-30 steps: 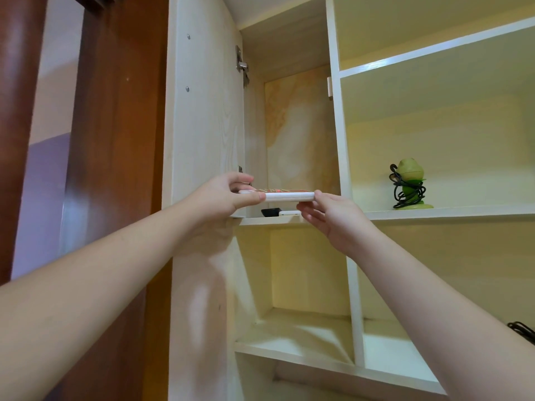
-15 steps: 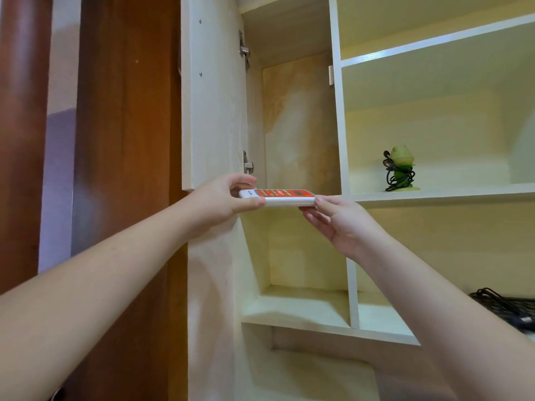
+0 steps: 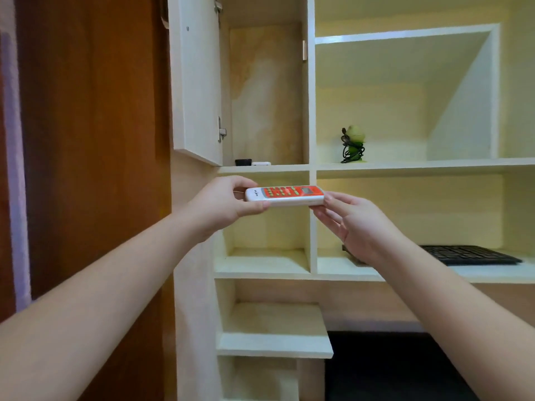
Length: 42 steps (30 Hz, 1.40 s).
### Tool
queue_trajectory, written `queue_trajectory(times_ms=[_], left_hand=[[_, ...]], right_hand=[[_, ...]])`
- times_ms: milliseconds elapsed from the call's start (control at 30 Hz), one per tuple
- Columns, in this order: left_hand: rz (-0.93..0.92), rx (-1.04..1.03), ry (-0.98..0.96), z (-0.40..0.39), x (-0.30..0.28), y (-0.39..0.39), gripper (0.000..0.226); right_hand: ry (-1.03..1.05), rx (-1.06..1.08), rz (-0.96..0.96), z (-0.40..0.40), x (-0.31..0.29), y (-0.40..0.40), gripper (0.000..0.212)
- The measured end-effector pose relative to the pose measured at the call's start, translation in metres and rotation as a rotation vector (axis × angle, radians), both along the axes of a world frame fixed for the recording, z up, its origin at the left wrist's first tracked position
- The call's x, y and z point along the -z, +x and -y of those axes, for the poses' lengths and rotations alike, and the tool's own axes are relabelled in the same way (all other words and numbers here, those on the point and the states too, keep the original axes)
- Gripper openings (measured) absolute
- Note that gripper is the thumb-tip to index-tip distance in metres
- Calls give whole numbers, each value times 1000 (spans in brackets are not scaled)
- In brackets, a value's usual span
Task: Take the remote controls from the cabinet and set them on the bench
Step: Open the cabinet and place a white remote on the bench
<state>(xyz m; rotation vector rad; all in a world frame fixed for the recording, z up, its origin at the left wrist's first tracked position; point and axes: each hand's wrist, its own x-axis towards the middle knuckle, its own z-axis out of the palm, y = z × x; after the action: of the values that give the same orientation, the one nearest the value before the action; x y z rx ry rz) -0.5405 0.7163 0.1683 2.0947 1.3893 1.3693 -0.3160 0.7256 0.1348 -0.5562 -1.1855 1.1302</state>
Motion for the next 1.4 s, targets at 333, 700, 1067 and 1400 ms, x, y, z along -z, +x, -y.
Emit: queue_trajectory(times_ms=[333, 700, 1067, 1400], left_hand=[[35, 235, -26, 37, 33, 73, 46], [47, 463, -54, 127, 75, 211, 44], [88, 775, -234, 209, 132, 383, 52], [55, 1098, -282, 255, 165, 512, 45]], right_hand=[[-91, 220, 14, 84, 33, 74, 22], [-59, 382, -43, 206, 85, 200, 18], [-159, 696, -120, 355, 129, 334, 14], [-210, 1010, -138, 456, 159, 411, 24]])
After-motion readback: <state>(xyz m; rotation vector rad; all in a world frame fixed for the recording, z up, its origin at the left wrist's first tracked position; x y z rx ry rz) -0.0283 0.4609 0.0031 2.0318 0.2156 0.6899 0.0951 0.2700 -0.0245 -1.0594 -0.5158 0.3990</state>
